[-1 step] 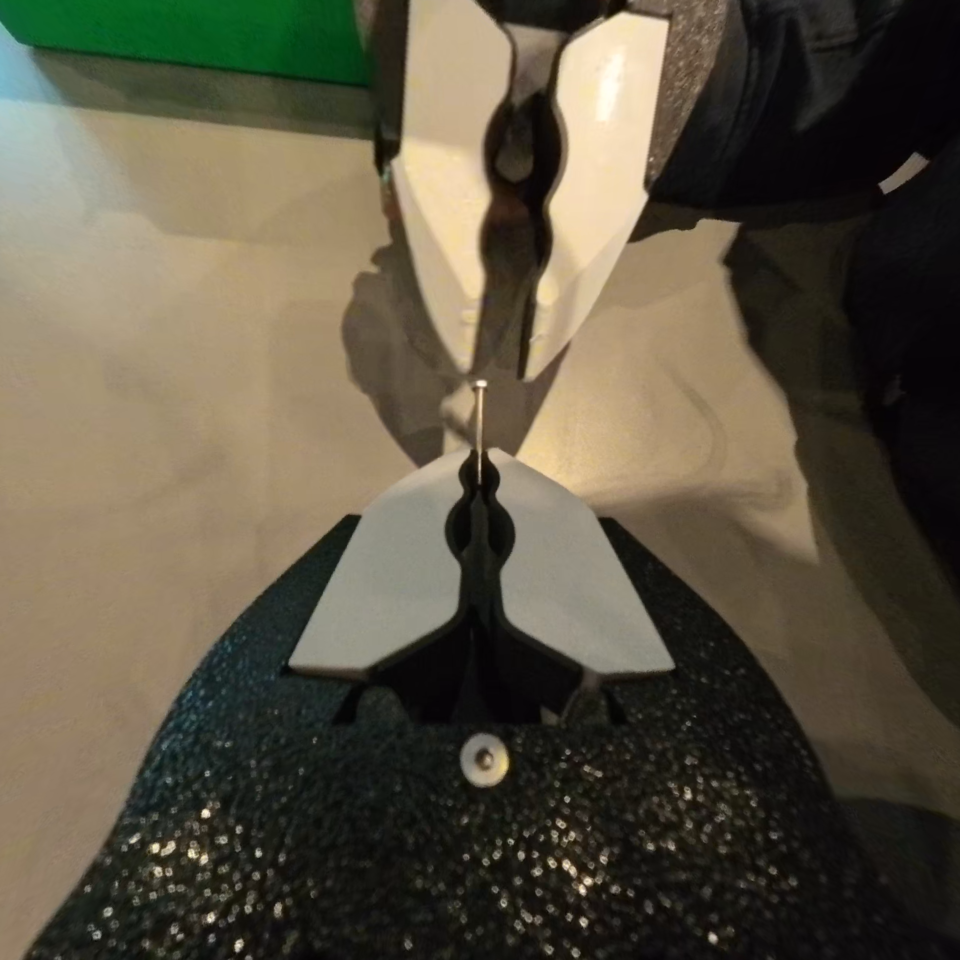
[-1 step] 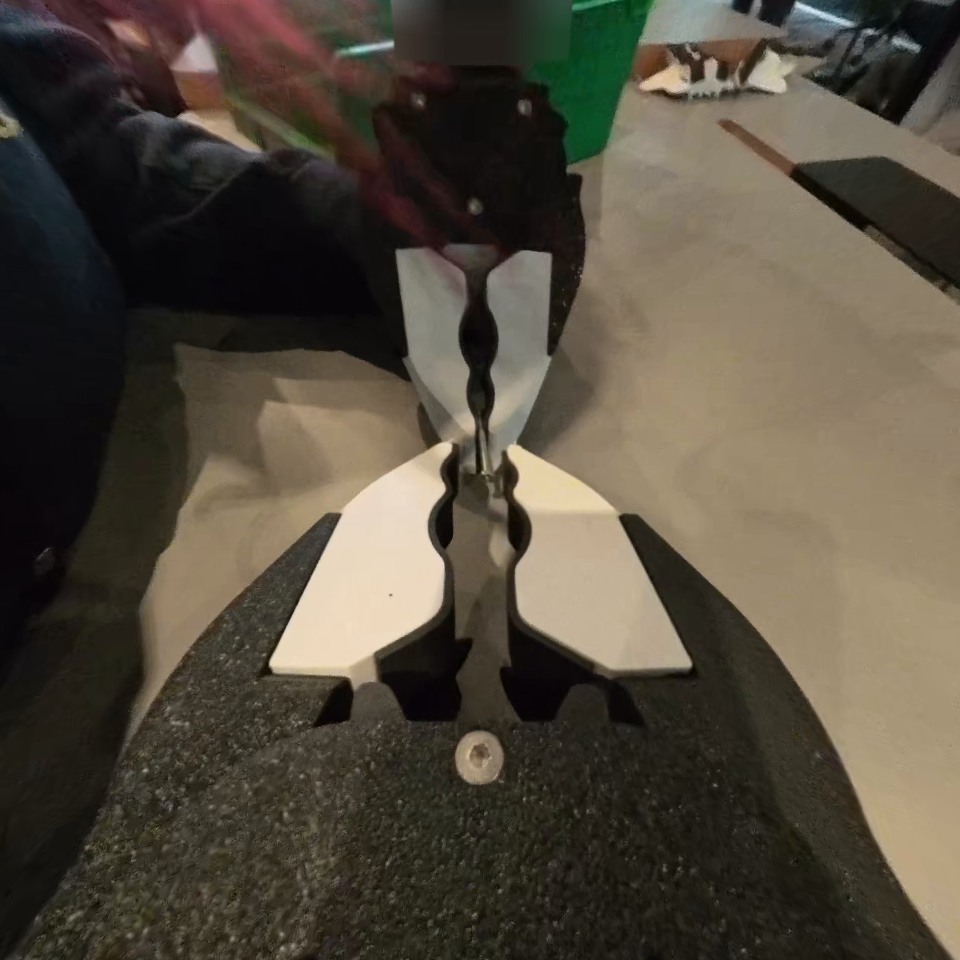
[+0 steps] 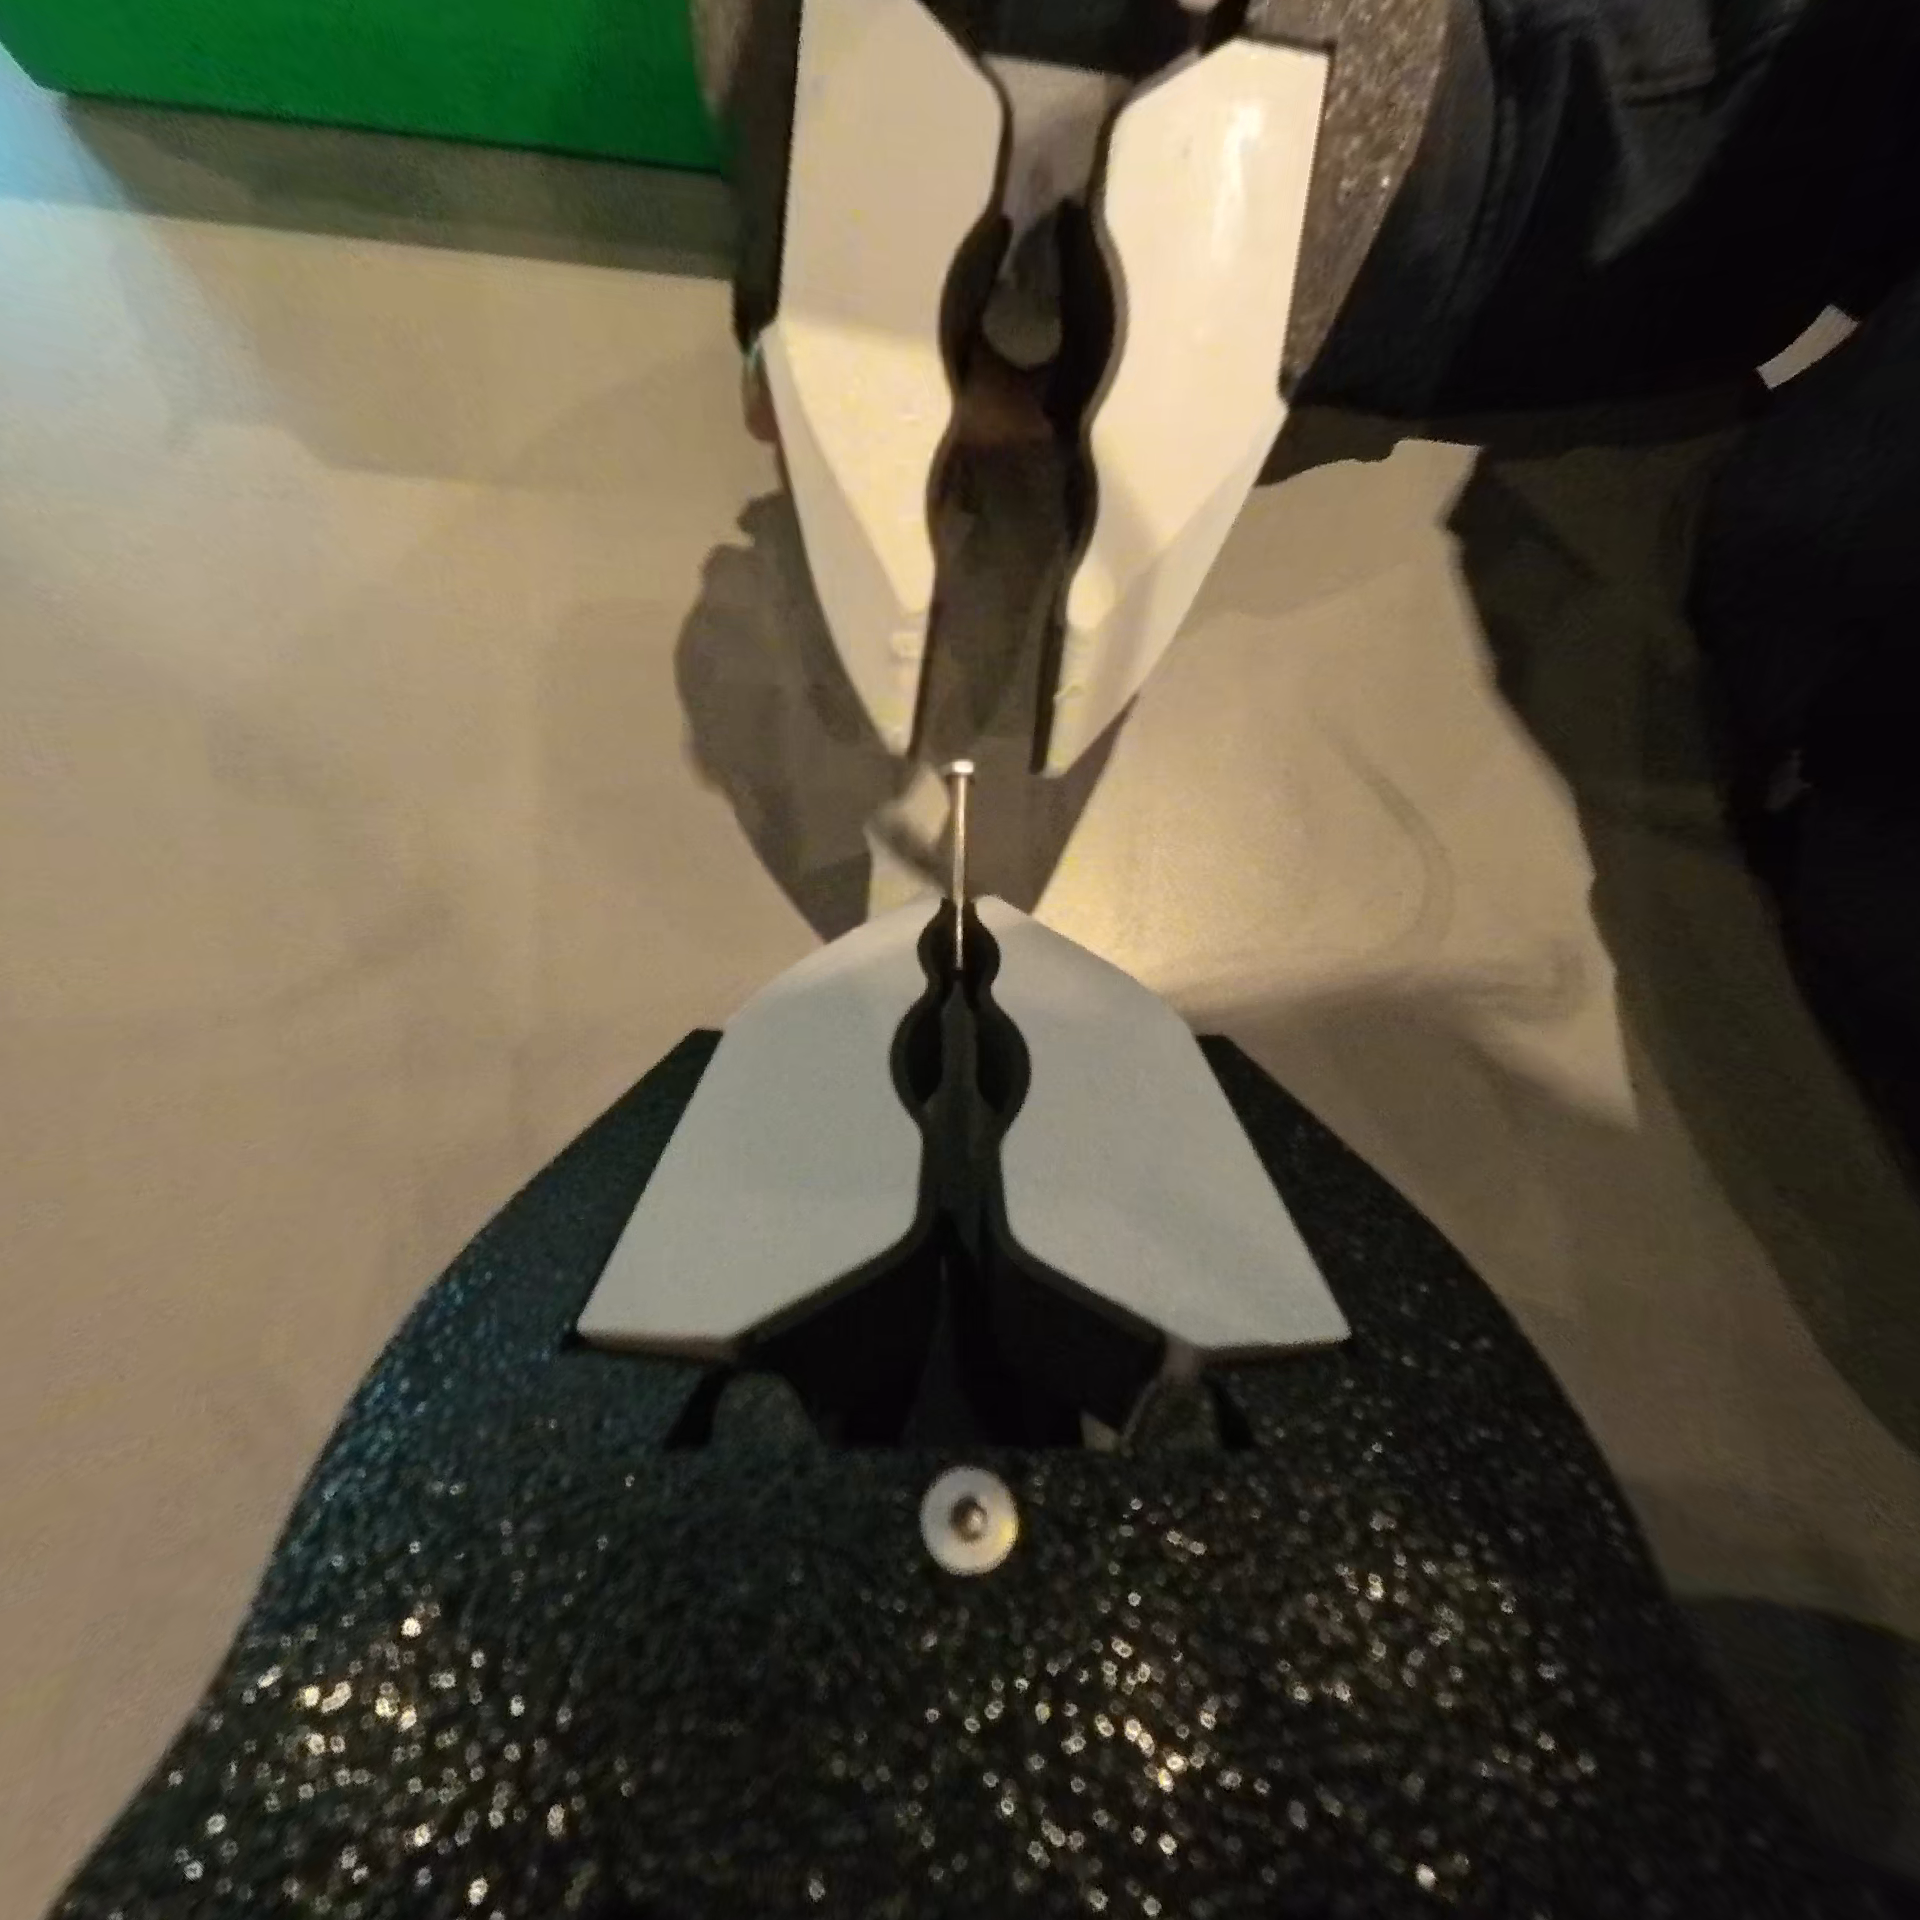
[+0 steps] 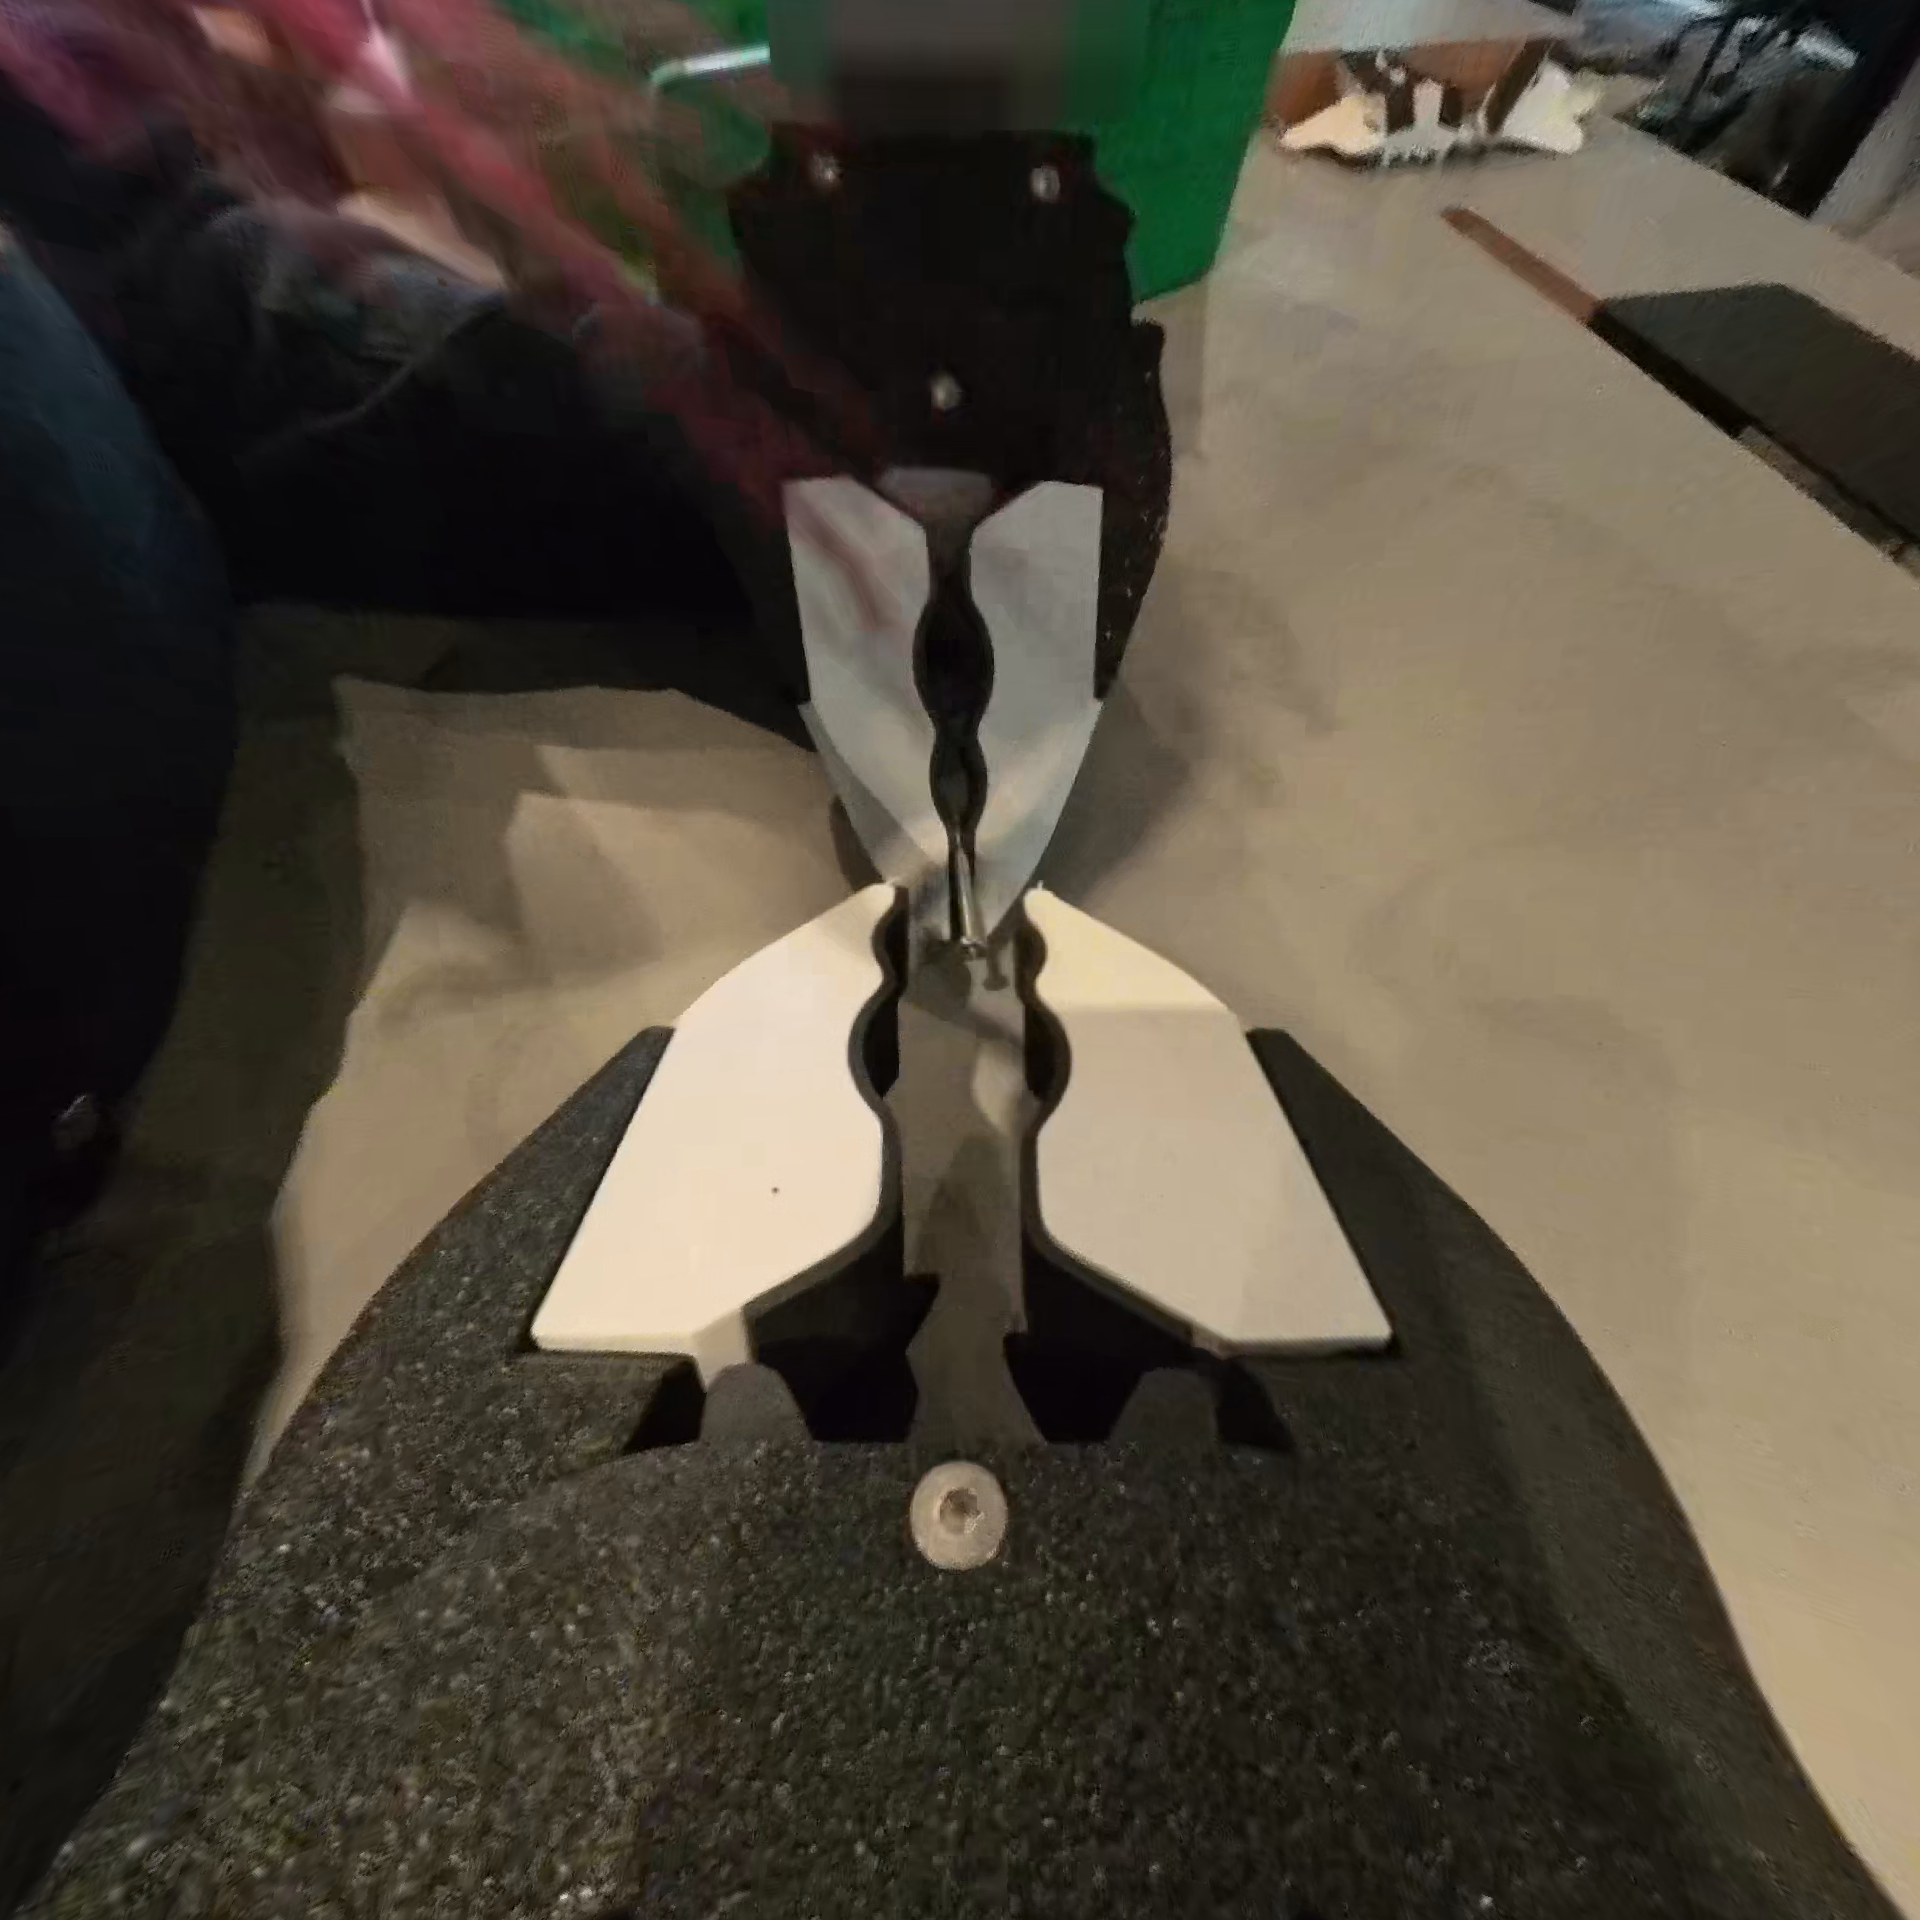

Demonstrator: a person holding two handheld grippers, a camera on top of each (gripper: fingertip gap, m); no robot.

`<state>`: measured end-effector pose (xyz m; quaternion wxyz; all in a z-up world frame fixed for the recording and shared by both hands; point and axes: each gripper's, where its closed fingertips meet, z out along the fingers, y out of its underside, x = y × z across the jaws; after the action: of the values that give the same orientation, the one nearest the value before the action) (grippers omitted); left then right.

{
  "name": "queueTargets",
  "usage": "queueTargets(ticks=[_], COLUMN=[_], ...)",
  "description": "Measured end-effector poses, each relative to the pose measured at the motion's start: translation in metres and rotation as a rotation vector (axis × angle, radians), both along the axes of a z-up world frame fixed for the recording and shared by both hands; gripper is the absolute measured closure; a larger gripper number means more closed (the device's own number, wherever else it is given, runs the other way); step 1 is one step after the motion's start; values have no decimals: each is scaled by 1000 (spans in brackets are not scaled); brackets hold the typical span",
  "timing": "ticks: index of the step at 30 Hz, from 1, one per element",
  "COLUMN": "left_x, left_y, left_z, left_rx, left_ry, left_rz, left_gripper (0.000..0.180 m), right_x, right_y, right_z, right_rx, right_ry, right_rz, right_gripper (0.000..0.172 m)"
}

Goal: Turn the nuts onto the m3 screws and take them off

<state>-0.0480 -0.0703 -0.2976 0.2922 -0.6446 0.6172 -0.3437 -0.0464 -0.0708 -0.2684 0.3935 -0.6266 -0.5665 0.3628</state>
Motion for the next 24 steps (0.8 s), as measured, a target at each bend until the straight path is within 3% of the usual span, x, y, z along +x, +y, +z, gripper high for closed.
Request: queueTargets(ticks=[5, 10, 13, 15, 20, 23, 24], left_x=[0, 0, 0, 0, -1, -1, -1], left_y=[0, 0, -2, 0, 0, -2, -2], left_z=[-2, 0, 0, -4, -2, -1, -2], left_rx=[4, -5, -11, 9, 1, -7, 2], left_ry=[12, 3, 0, 26, 16, 7, 16], left_rz=[-2, 1, -14, -1, -2, -13, -14], left_gripper=[180, 180, 180, 180, 180, 180, 180], right_x=[0, 0, -1, 0, 1, -1, 0], right_y=[-16, 3, -7, -16, 0, -8, -13], right_z=[1, -2, -7, 1, -2, -9, -5], right_rx=[6, 20, 39, 8, 12, 34, 30], right_ry=[8, -17, -57, 5, -22, -66, -41], right_rz=[97, -23, 41, 98, -5, 47, 78], right_gripper=[169, 147, 155, 171, 151, 153, 165])
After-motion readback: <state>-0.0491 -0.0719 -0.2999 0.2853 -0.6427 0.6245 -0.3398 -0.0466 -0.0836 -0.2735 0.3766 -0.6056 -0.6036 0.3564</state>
